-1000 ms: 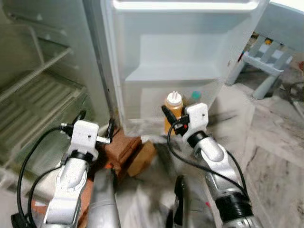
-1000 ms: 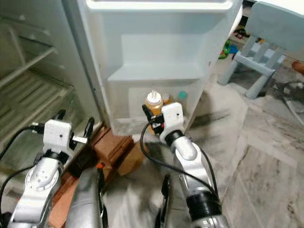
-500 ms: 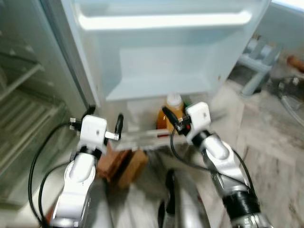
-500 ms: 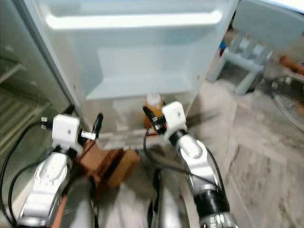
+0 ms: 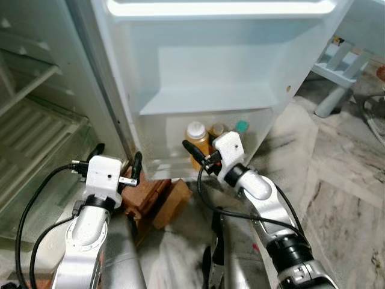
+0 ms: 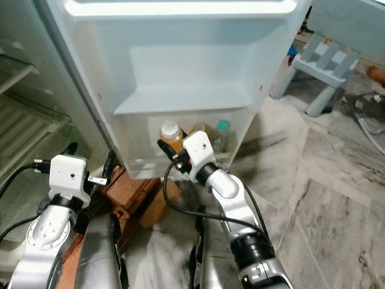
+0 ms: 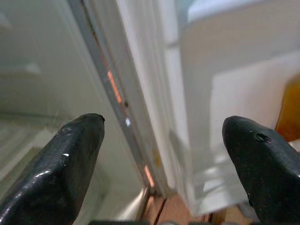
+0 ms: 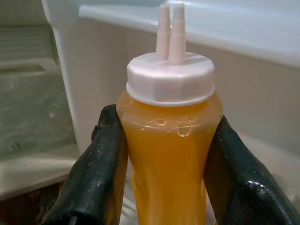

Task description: Restocking fridge

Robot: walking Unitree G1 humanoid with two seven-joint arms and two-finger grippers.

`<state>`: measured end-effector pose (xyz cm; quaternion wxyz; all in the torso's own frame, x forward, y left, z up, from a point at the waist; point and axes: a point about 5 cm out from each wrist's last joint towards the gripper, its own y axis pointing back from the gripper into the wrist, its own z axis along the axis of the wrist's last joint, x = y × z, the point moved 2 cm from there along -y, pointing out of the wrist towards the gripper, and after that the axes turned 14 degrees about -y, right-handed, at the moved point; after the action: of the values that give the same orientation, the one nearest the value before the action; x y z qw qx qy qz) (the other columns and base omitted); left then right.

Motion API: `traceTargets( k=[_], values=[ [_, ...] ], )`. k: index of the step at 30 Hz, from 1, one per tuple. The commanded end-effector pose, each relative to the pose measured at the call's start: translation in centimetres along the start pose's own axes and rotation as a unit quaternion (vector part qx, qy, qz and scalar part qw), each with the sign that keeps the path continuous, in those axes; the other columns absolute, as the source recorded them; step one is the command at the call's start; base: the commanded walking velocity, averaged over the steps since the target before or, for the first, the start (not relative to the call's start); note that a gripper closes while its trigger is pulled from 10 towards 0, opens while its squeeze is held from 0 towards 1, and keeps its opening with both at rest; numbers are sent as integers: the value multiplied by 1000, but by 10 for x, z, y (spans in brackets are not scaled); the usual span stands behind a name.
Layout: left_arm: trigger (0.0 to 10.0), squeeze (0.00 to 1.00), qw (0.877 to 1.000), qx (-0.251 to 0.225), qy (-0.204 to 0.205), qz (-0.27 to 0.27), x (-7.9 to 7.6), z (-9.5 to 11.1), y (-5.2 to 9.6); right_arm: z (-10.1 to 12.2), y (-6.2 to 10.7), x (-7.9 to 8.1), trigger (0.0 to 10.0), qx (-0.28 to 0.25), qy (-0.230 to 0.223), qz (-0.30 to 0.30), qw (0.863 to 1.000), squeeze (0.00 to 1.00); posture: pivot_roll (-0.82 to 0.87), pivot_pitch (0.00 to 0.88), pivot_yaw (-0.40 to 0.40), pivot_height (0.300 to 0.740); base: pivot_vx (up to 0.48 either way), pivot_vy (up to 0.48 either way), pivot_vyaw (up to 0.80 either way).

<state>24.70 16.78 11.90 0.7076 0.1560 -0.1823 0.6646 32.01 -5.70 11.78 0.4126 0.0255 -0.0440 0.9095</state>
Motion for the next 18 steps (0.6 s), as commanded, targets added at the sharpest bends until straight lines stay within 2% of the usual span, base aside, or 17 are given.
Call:
traceTargets(
  k=[1, 3, 7, 10, 11, 18],
  values=[
    [10000, 0, 1000, 13, -3, 14, 9, 0, 8, 0, -9, 2, 10000, -4, 18, 6, 1000, 0, 204, 289, -62, 551, 0, 0, 0],
    [10000, 0, 1000, 18, -1, 15, 10, 0, 11, -1, -13, 2, 10000, -5, 24, 4, 1000, 0, 204, 289, -62, 551, 0, 0, 0],
    [10000, 0, 999, 28, 6, 22, 17, 5, 20, 3, -25, 1, 10000, -13, 34, -1, 999, 0, 236, 344, -63, 542, 0, 0, 0],
    [10000, 0, 999, 26, 6, 27, 19, 11, 23, 11, -35, 1, 10000, -28, 50, -5, 998, 0, 247, 362, -67, 532, 0, 0, 0],
    [10000, 0, 999, 27, 8, 30, 21, 14, 26, 20, -42, -1, 10000, -45, 66, -11, 997, 0, 249, 372, -69, 527, 0, 0, 0],
    [10000, 0, 999, 37, 15, 25, 16, 19, 34, 45, -54, -10, 10000, -89, 133, -38, 986, 0, 264, 389, -68, 527, 0, 0, 0]
  ],
)
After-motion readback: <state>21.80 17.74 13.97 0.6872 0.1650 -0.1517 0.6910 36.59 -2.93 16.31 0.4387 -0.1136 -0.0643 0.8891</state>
